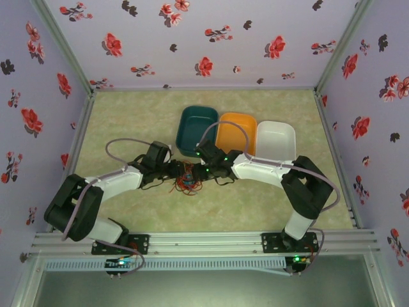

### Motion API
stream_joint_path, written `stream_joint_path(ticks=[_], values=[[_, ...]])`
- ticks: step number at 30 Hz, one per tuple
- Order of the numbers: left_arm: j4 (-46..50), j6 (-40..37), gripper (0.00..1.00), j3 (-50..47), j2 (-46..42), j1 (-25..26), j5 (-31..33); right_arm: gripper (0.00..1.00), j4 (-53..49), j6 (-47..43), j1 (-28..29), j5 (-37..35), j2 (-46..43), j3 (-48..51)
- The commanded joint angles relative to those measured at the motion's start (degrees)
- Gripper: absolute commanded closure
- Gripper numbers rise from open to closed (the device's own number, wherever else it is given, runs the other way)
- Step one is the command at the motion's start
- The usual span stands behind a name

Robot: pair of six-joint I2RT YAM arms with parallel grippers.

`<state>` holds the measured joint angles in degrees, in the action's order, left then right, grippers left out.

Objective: Untangle the cables

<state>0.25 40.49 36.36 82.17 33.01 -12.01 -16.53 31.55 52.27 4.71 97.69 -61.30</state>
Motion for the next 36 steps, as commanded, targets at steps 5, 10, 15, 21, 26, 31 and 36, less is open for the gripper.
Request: stream_joint_path(ticks=[5, 10, 15, 21, 26, 31, 36], values=[[0.36, -0.44, 0.71, 0.68, 0.57, 0.21, 1.11, 0.65, 0.09, -0.11, 0.25, -2.27, 0.95, 1.08], [-0.12, 0.21, 0.71, 0.12, 0.61, 0.21, 1.97, 0.68, 1.67, 0.02, 0.24, -1.96, 1.37, 1.53], [0.16, 0.68, 0.71, -0.53, 0.36, 0.20, 2.73, 0.78, 1.87, 0.08, 0.27, -3.20, 0.00, 2.15], [2.30, 0.93, 0.73, -1.07, -0.85, 0.13, 5.53, 0.92, 0.17, -0.42, 0.19, -9.01, -4.16, 3.10], [3.42, 1.95, 0.81, -2.11, -1.75, -0.65, 8.29, 0.99, -1.82, -0.58, 0.21, -16.56, -8.93, 3.56], [3.49, 2.32, 0.81, -3.29, -1.77, -1.71, 9.36, 1.00, -1.91, -0.57, 0.16, -23.03, -13.42, 4.11], [3.73, 1.39, 0.83, -3.68, -1.70, -2.52, 10.49, 1.00, -2.12, -1.80, 0.21, -28.20, -17.60, 2.53]])
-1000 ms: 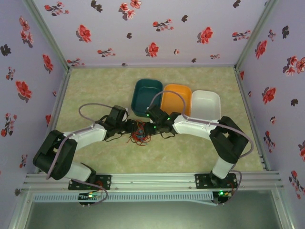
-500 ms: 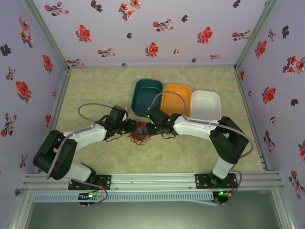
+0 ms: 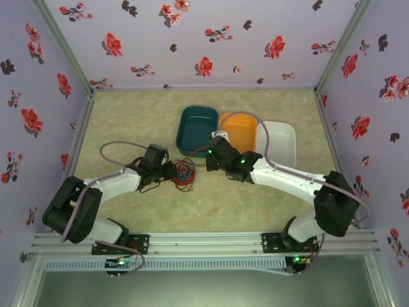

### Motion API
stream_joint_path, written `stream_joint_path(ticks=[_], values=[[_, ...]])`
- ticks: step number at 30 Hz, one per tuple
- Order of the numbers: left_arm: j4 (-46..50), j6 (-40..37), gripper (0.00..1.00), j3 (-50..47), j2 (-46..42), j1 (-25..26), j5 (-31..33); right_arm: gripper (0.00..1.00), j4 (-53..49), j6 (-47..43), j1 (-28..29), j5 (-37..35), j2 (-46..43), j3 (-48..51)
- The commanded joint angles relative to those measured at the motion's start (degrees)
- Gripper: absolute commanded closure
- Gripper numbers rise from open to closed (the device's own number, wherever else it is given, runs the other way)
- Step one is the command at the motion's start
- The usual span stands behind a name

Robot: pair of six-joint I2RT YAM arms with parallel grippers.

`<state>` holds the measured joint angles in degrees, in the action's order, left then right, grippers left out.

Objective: Untangle the cables

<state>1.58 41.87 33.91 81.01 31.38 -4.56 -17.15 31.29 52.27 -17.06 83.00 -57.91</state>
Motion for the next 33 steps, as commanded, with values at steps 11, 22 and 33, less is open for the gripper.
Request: stream_joint_path(ticks=[11, 22, 33], values=[[2.40, -1.51, 0.85, -1.89, 1.18, -1.40, 3.79, 1.00, 3.12, -8.83, 0.21, -12.00, -11.13, -5.39], [1.05, -1.21, 0.85, -2.84, 1.25, -1.32, 3.82, 1.00, 3.39, -16.56, 0.18, -13.27, -14.18, -14.33], [2.33, -1.74, 0.93, -4.12, -0.90, -1.45, 4.08, 1.00, 0.46, -18.88, 0.15, -10.58, -17.02, -19.40]])
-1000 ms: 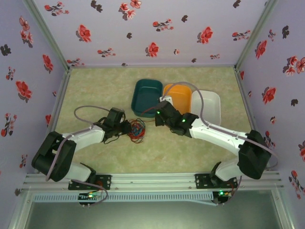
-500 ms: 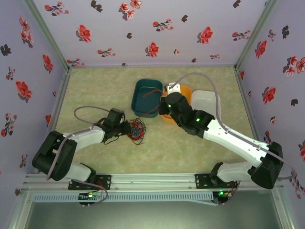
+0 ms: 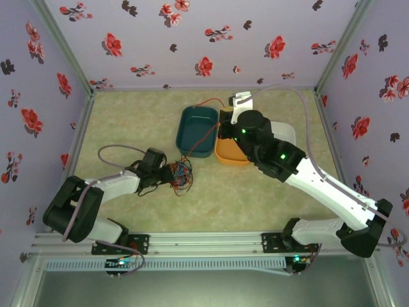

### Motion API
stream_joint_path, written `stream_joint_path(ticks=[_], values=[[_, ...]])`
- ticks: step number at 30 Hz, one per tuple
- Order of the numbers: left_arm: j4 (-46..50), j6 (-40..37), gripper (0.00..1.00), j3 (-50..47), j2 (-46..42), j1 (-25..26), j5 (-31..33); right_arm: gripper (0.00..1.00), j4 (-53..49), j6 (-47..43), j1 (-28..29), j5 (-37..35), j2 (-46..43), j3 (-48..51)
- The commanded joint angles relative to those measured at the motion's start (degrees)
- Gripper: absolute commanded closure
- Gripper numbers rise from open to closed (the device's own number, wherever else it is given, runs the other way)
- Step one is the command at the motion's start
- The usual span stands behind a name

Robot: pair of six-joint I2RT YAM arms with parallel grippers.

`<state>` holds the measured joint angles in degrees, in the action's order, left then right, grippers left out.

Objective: Untangle the cables

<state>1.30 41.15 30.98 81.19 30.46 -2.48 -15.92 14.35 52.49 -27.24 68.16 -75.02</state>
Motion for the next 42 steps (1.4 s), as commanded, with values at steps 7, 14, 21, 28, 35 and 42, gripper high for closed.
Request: stream_joint_path(ticks=[7, 14, 21, 28, 35, 42], values=[[6.38, -2.34, 1.00, -1.63, -4.65, -0.92, 3.55, 1.00, -3.78, -4.10, -0.02, -2.07, -5.18, -4.62], [12.85, -2.74, 1.00, -2.66, -11.44, -1.27, 5.21, 1.00, -5.77, -4.68, -0.05, -4.61, -8.54, -5.06], [15.35, -0.46, 0.95, -5.24, -18.37, -1.63, 6.36, 1.00, -7.63, -4.33, -0.02, -6.70, -11.93, -4.52], [16.24, 0.68, 0.94, -6.94, -20.94, -1.95, 7.49, 1.00, -9.48, -4.42, -0.05, -7.45, -15.14, -5.35], [17.05, 1.87, 0.94, -7.61, -19.87, -3.99, 8.53, 1.00, -13.26, -5.16, -0.08, -11.15, -17.15, -7.12], [17.95, 1.67, 0.96, -7.86, -18.24, -6.72, 8.38, 1.00, -16.19, -6.67, -0.02, -17.05, -18.39, -8.44]])
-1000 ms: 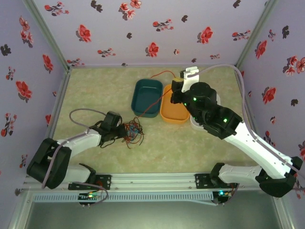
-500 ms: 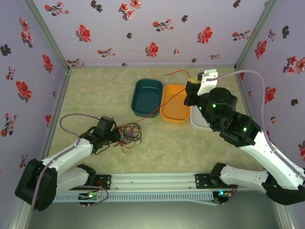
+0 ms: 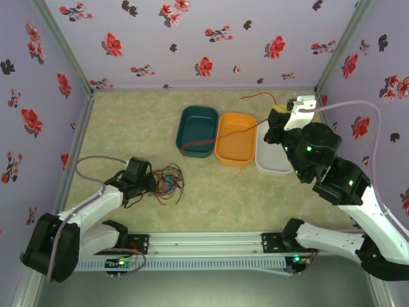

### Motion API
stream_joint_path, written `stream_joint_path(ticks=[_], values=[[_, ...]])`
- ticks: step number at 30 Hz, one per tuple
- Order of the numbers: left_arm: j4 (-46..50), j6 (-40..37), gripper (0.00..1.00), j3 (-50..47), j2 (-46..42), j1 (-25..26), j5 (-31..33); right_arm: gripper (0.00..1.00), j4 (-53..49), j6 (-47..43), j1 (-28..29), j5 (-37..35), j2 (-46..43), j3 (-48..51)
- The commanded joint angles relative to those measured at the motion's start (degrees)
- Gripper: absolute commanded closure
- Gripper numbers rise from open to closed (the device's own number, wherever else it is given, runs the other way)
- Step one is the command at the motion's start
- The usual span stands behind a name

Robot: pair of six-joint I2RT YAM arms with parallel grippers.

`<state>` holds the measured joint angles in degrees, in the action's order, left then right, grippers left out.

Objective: Untangle the cables

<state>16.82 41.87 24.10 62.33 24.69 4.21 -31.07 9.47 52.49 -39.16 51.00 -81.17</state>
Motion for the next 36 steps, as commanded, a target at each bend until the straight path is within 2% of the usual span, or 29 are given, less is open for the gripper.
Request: stream_joint_path(ticks=[1, 7, 11, 12, 19, 23, 26, 27, 30, 36], values=[[2.54, 0.88, 0.96, -1.05, 0.77, -1.35, 1.74, 1.00, -1.52, -2.05, -0.03, -6.27, -1.43, -2.65], [1.29, 1.02, 0.96, -1.70, 0.26, -2.51, 1.26, 1.00, -2.26, -2.64, -0.02, -8.30, -2.43, -3.59], [0.62, 0.45, 0.89, -1.53, -0.31, -2.80, 0.87, 1.00, -5.26, -2.71, -0.07, -12.84, -0.86, -6.38], [0.51, 0.17, 0.86, -1.42, -0.53, -2.75, 0.63, 1.00, -5.71, -2.96, -0.03, -13.91, -0.44, -6.90], [2.23, -1.71, 0.46, 0.88, -3.94, -2.72, -0.57, 1.00, -3.31, -9.39, -0.67, -20.98, 3.40, -9.80], [4.48, -2.98, 0.27, 2.49, -6.47, -2.80, -0.60, 1.00, -1.95, -11.29, -2.28, -21.32, 5.67, -10.77], [6.26, -3.88, 0.16, 3.44, -7.97, -2.81, -0.34, 1.00, -1.54, -11.89, -4.31, -20.91, 7.47, -11.51], [6.91, -4.29, 0.09, 3.80, -8.34, -3.04, -0.25, 1.00, -1.54, -12.01, -4.88, -20.55, 8.02, -11.75], [8.85, -5.21, 0.01, 5.10, -9.26, -3.17, 0.18, 1.00, -2.01, -12.07, -6.94, -19.22, 9.91, -12.84], [11.51, -5.55, 0.00, 6.78, -9.43, -4.10, 2.17, 1.00, -4.42, -9.94, -12.37, -17.05, 12.62, -13.26]])
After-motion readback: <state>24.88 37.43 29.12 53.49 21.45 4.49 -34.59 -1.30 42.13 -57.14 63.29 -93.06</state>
